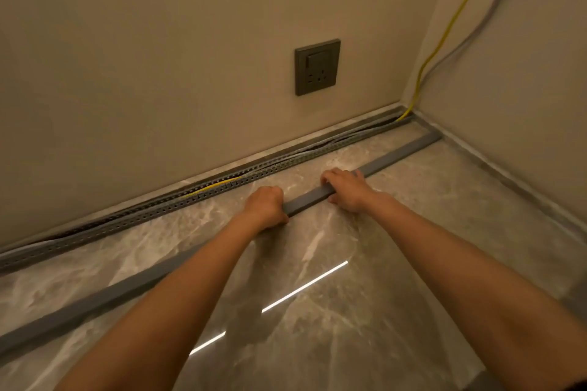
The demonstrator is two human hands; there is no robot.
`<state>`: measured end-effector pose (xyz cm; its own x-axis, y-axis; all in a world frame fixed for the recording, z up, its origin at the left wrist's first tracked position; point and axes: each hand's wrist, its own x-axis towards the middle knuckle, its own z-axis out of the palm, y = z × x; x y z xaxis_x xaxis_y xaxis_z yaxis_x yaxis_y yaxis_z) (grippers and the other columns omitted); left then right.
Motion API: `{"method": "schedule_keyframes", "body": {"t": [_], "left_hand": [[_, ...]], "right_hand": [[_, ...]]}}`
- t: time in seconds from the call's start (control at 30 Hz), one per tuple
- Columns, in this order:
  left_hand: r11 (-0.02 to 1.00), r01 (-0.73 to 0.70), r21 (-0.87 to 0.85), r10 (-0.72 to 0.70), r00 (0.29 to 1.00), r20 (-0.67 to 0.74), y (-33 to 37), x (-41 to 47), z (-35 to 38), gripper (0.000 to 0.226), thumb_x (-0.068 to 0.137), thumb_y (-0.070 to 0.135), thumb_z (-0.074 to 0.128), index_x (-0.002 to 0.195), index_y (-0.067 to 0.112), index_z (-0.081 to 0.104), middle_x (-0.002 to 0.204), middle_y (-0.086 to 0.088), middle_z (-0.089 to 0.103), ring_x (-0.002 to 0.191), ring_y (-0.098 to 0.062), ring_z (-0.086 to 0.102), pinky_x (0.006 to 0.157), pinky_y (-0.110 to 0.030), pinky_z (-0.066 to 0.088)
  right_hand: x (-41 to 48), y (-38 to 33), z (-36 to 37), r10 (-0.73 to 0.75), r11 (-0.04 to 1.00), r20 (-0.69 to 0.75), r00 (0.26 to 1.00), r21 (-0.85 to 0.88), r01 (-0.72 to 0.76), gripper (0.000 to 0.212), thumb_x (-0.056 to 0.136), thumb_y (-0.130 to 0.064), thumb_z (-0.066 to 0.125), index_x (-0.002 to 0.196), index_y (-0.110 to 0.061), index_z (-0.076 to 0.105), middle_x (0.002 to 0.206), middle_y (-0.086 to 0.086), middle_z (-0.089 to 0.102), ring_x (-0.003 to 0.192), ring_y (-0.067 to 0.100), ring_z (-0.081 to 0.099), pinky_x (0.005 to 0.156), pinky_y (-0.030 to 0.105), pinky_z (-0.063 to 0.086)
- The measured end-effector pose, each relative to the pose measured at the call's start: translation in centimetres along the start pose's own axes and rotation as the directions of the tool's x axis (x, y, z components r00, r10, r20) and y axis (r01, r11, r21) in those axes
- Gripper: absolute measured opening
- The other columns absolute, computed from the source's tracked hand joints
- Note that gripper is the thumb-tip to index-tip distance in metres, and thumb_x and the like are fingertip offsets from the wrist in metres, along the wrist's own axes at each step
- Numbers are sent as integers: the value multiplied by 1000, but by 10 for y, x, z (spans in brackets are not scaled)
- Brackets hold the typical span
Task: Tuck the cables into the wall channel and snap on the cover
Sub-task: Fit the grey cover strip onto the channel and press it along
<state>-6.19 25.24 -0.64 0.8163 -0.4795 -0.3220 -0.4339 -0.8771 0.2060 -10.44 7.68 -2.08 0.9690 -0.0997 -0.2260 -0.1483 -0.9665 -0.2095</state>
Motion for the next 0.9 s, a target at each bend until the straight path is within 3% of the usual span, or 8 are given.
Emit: {"method": "schedule_keyframes", "body": {"t": [0.23,0.4,0.5,0.6,0.7,0.8,0.9], "left_hand": [[992,99,73,-105,990,91,19,15,-5,48,78,19,70,120,4,51,128,-17,53,118,-31,52,95,-36,46],[999,43,7,-44,994,95,82,51,-3,34,85,13,61,117,6,54,124,-16,55,113,-30,54,92,-36,47],[997,21,-71,-21,1000,3,135,79,-2,33,87,19,61,117,6,53,123,-18,56,112,-31,55,91,-39,46],[997,32,-76,-36,998,-49,174,100,1,30,90,18,58,117,7,53,124,-18,56,112,-32,55,93,-40,46],[996,81,-35,-82,996,-33,187,113,0,25,90,14,58,113,6,58,120,-17,59,110,-31,57,90,-39,48],[987,159,15,-159,987,-14,186,123,-11,22,91,11,56,112,5,59,120,-17,60,110,-32,58,90,-39,48],[972,231,45,-231,973,1,187,134,-19,38,94,22,53,127,5,45,130,-19,51,118,-34,52,96,-40,45]], "right_hand": [[5,62,-26,122,972,-24,992,-200,-124,35,94,-20,51,128,-13,47,136,12,46,132,30,36,116,53,17],[28,97,-45,-82,985,10,997,-150,83,26,87,-20,61,112,-10,62,123,13,61,116,30,54,98,38,41],[43,120,-50,-179,983,54,982,-39,181,29,82,-20,68,108,-8,63,119,15,64,111,30,57,92,36,46],[55,160,-60,-188,981,86,978,-41,192,33,80,-20,70,109,-7,62,121,16,62,113,31,56,92,36,46],[64,207,-75,-158,985,89,983,-63,163,43,81,-23,70,119,-8,57,129,15,56,120,31,51,99,36,43],[70,235,-85,-180,982,62,982,-48,183,68,79,-27,72,136,-8,42,144,14,41,133,29,39,111,34,34],[80,246,-87,-230,969,12,973,-85,230,89,78,-27,74,148,-10,21,159,9,17,147,23,17,122,35,17]]}}
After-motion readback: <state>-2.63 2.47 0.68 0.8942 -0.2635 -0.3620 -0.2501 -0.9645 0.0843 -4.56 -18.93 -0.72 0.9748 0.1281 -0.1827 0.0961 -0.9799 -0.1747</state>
